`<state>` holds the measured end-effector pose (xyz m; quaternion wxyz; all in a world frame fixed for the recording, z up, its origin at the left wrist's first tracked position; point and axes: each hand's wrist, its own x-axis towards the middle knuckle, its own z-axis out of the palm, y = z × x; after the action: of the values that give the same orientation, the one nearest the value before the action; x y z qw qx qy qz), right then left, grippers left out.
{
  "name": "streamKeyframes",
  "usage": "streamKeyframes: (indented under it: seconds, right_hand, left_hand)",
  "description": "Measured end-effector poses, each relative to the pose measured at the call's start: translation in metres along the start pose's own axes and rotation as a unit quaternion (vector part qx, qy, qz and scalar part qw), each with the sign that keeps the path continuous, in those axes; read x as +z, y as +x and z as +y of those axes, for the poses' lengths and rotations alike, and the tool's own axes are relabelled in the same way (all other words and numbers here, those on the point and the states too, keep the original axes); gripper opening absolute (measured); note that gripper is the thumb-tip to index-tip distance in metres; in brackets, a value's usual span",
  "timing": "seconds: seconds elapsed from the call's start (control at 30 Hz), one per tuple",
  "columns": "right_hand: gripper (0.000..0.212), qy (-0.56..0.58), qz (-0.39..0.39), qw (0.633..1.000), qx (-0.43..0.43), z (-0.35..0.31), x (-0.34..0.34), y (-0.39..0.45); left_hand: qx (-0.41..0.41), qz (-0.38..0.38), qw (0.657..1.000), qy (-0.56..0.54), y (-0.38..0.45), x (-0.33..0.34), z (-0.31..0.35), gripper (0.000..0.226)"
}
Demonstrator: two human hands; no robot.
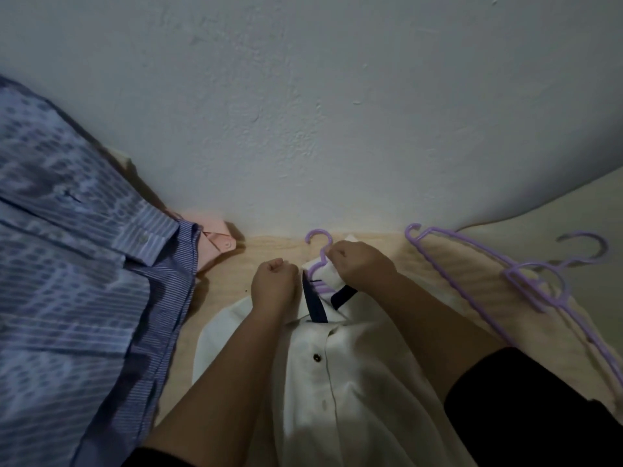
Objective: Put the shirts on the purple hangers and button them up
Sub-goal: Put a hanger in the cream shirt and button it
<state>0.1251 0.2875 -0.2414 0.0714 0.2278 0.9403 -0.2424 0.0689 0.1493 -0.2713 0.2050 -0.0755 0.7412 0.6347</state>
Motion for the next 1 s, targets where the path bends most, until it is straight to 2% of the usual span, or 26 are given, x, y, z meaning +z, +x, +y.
streamKeyframes:
  seconds: [0.1,0.2,0.37,0.57,0.73,0.83,1.0]
  right_hand:
    - [0.031,0.108,0.087,0.989,0.052,0.008,0.005,-0.012]
    - [0.002,0.164,0.109,0.978,0.069,0.022,0.008,-0.029]
    - [0.036,0.13,0.054,0.99,-0.023,0.033,0.006,-0.055]
    - [0.042,0.101,0.049,0.993,-0.027,0.042,-0.004,-0.074]
    - [0.051,0.021,0.024,0.999,-0.012,0.052,-0.012,-0.08]
    - [0.058,-0.035,0.021,0.999,-0.023,0.055,-0.015,-0.088]
    - [0.062,-0.053,0.03,0.998,-0.019,0.054,-0.021,-0.103]
  left_hand:
    - [-0.004,-0.007,1.0,0.011,-0.005,-0.004,-0.006,0.009]
    - [-0.017,-0.011,1.0,0.005,-0.01,-0.007,-0.013,0.02]
    - [-0.027,-0.015,0.999,0.028,-0.023,-0.011,-0.019,0.016]
    - [-0.038,-0.082,0.996,-0.011,-0.051,-0.013,0.001,0.026]
    - [-0.076,-0.136,0.987,-0.042,-0.06,-0.012,0.01,0.032]
    - [-0.047,-0.125,0.991,-0.001,-0.063,-0.014,0.012,0.039]
    - [0.028,-0.119,0.99,0.075,-0.078,-0.02,0.015,0.047]
